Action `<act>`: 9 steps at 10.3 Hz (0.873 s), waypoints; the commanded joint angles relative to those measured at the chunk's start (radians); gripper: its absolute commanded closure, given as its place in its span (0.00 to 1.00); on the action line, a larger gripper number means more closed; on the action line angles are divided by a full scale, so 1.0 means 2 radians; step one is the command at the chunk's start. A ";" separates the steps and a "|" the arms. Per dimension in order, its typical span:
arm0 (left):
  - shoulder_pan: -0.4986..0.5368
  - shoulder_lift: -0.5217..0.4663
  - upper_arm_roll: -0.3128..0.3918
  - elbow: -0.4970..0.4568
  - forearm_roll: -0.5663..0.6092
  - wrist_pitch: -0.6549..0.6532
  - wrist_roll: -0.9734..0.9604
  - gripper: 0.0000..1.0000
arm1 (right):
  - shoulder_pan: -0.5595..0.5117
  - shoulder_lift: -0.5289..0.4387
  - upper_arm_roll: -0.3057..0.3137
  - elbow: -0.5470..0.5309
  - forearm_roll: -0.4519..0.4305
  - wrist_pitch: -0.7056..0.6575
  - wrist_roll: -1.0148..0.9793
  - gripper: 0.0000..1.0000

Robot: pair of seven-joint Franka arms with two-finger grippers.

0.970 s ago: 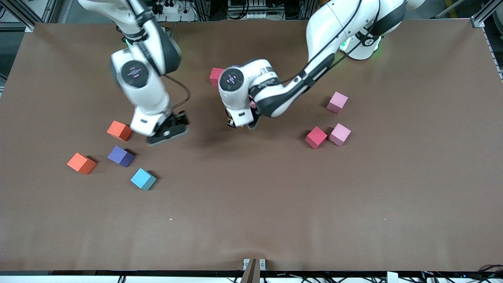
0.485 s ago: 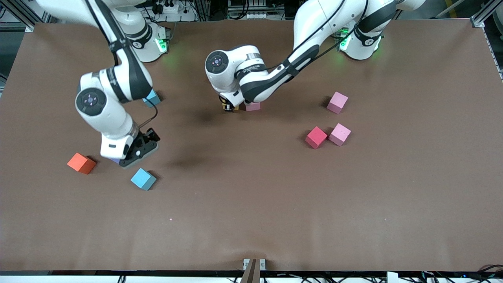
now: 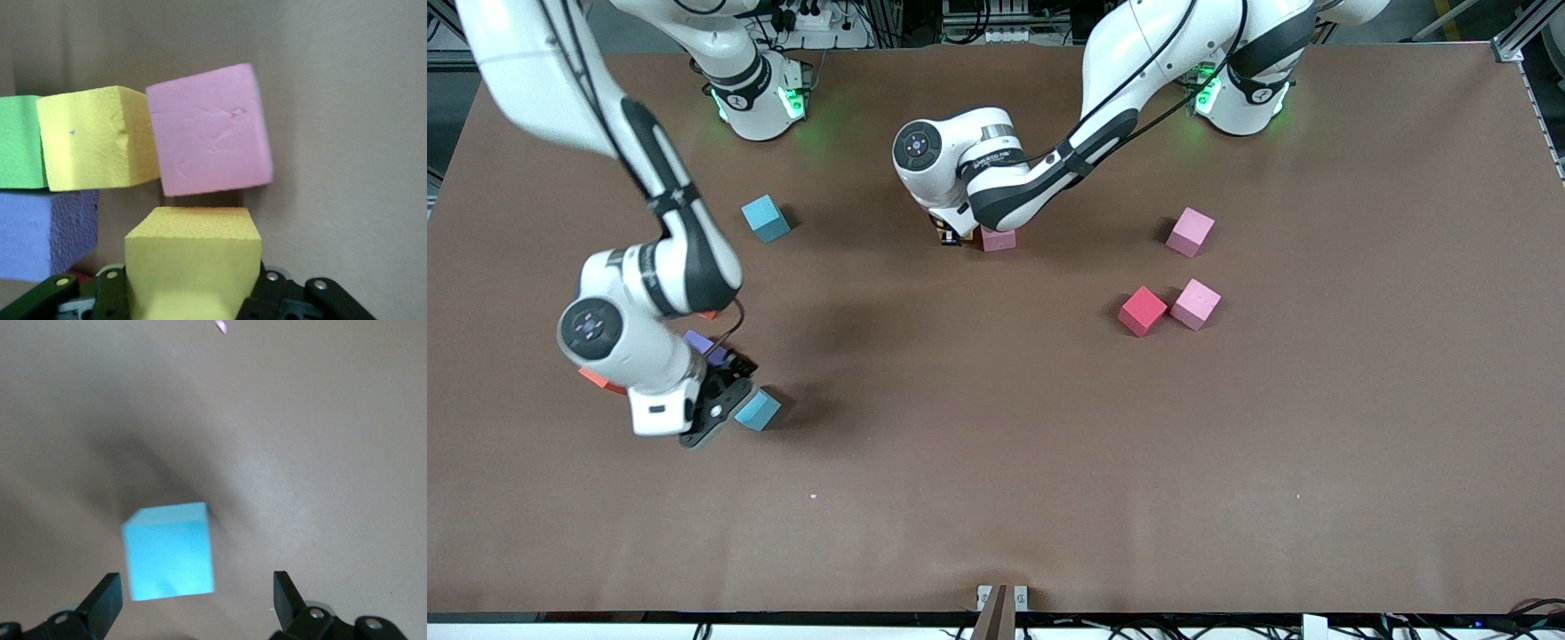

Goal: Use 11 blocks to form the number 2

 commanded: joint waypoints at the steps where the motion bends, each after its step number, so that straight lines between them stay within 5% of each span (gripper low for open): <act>1: -0.005 -0.009 0.001 -0.020 0.003 0.013 -0.110 0.87 | -0.006 0.026 0.014 0.029 0.000 -0.004 -0.009 0.00; 7: -0.006 -0.007 0.015 -0.024 0.005 0.032 -0.113 0.84 | -0.025 0.032 0.043 0.021 0.008 -0.004 -0.042 0.00; 8: -0.006 -0.007 0.016 -0.024 0.005 0.032 -0.112 0.74 | -0.025 0.034 0.043 0.021 0.007 -0.003 -0.043 0.00; 9: -0.007 -0.006 0.016 -0.026 0.007 0.033 -0.112 0.30 | -0.025 0.038 0.043 0.020 0.007 0.001 -0.043 0.00</act>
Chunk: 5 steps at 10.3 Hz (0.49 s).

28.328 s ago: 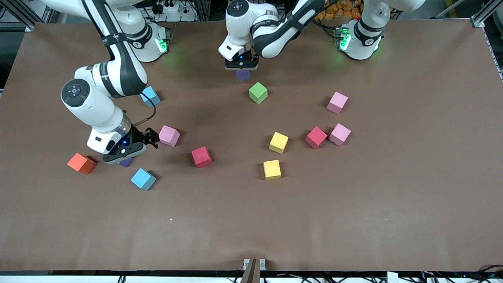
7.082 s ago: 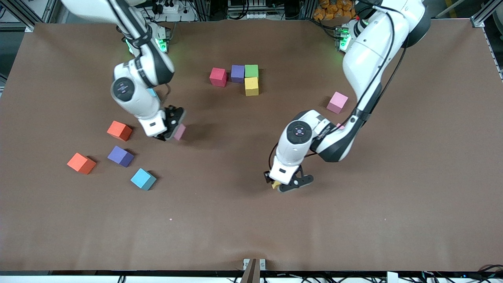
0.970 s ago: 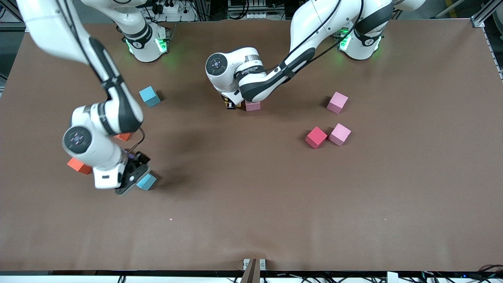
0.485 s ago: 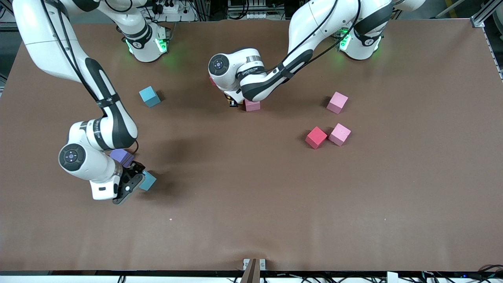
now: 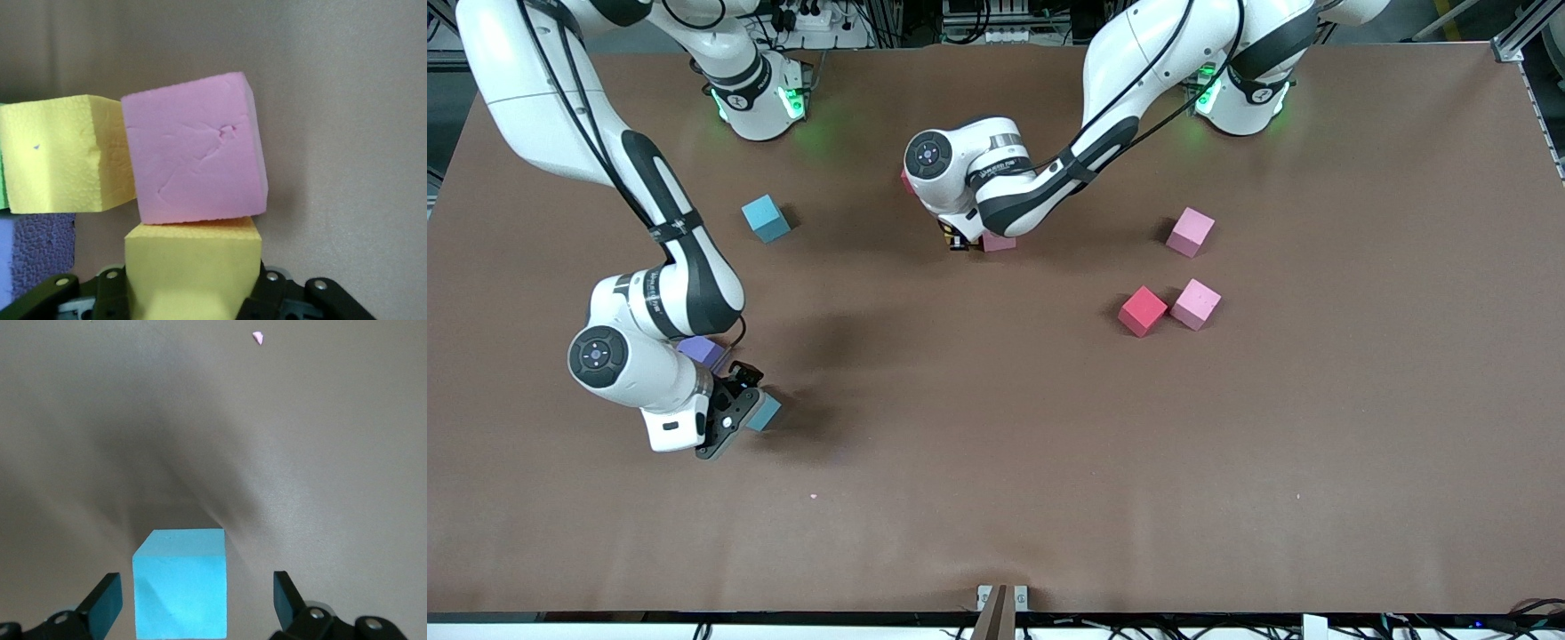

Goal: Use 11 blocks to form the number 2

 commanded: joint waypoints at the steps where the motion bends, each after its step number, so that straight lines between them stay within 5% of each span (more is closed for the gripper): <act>1: -0.016 -0.005 0.000 -0.011 0.012 0.008 -0.110 0.00 | -0.013 0.011 0.013 0.003 0.005 0.005 -0.019 0.00; 5: -0.011 -0.030 -0.003 -0.003 0.014 -0.043 -0.084 0.00 | -0.017 0.011 0.013 -0.014 0.006 0.005 -0.037 0.00</act>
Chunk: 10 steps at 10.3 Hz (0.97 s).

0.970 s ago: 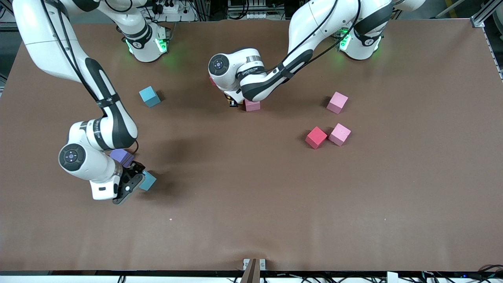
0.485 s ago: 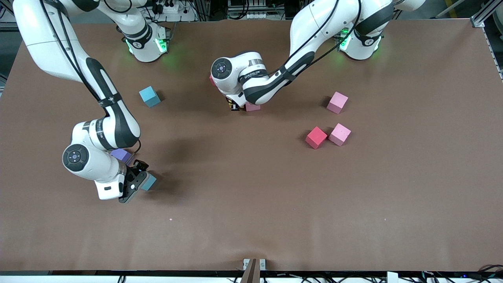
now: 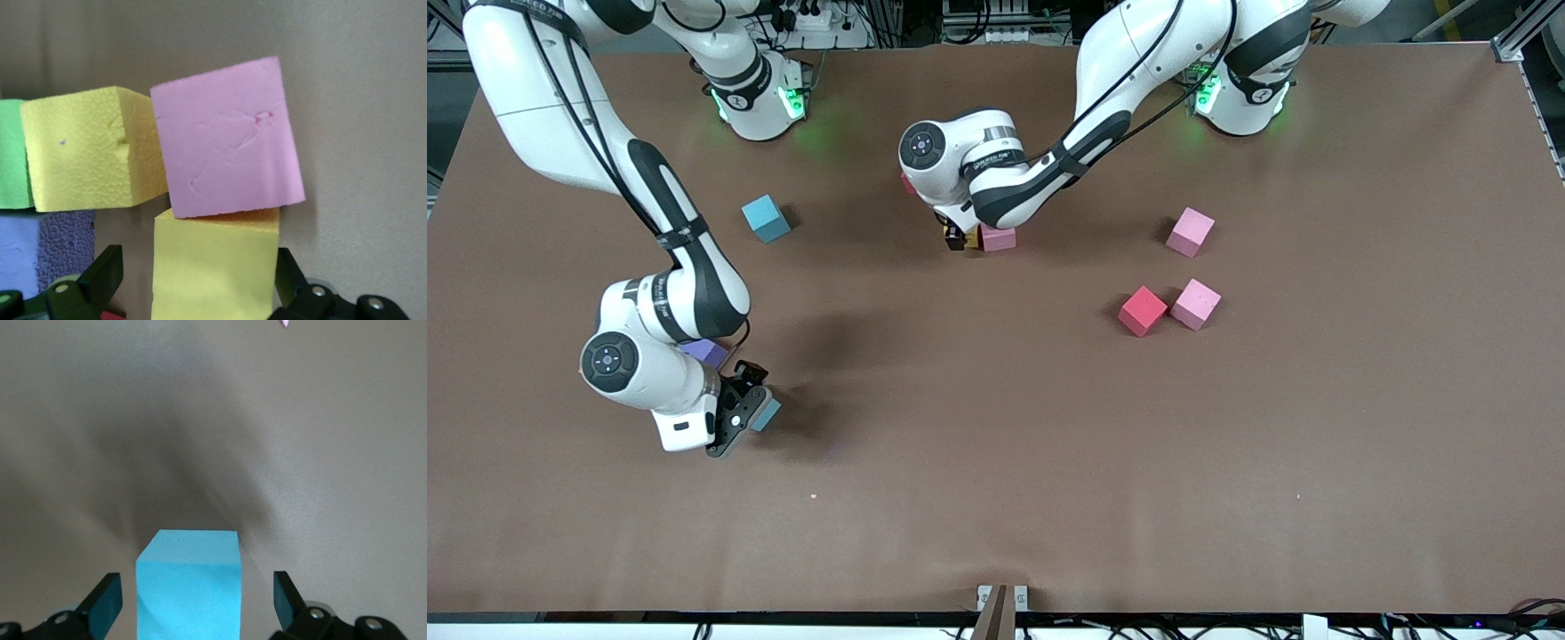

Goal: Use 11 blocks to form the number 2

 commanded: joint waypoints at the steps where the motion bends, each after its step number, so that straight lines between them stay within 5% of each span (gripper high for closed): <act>1: 0.010 -0.045 -0.003 -0.004 0.013 -0.046 -0.069 0.00 | -0.016 0.001 0.013 -0.008 0.006 0.005 -0.020 0.00; 4: 0.062 -0.097 -0.011 -0.008 0.007 -0.067 -0.045 0.00 | -0.022 0.005 0.013 -0.013 0.006 0.020 -0.042 0.02; 5: 0.079 -0.105 -0.011 -0.013 0.007 -0.078 -0.023 0.00 | -0.023 0.005 0.013 -0.016 0.006 0.019 -0.042 0.19; 6: 0.095 -0.111 -0.011 -0.025 0.007 -0.080 0.011 0.00 | -0.023 0.005 0.013 -0.017 0.006 0.017 -0.041 0.50; 10: 0.182 -0.150 -0.012 -0.115 0.010 -0.033 0.181 0.00 | -0.025 -0.020 0.033 -0.023 0.006 -0.016 -0.033 0.67</act>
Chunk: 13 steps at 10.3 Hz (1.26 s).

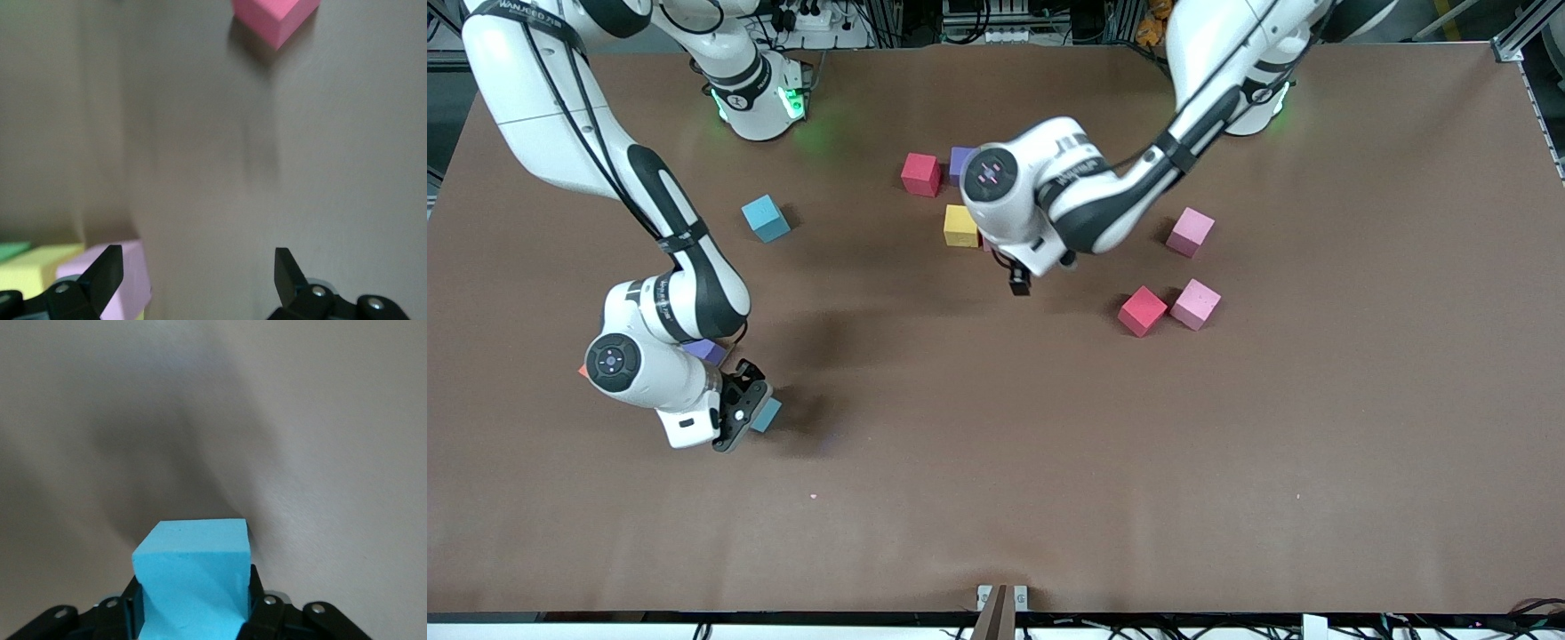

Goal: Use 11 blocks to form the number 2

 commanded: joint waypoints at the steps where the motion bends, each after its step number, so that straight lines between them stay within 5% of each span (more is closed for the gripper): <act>1: 0.058 -0.066 -0.007 -0.100 0.007 0.058 0.088 0.00 | -0.013 -0.041 0.026 -0.030 0.006 -0.022 -0.001 0.67; 4: 0.129 -0.090 -0.010 -0.147 0.007 0.082 0.228 0.00 | -0.011 -0.100 0.045 -0.096 0.006 -0.018 0.010 0.67; 8: 0.189 -0.095 -0.020 -0.196 0.009 0.137 0.352 0.00 | 0.002 -0.208 0.094 -0.258 0.007 0.043 0.080 0.67; 13: 0.211 -0.067 -0.016 -0.200 0.032 0.168 0.387 0.00 | 0.106 -0.253 0.099 -0.370 0.007 0.118 0.201 0.67</act>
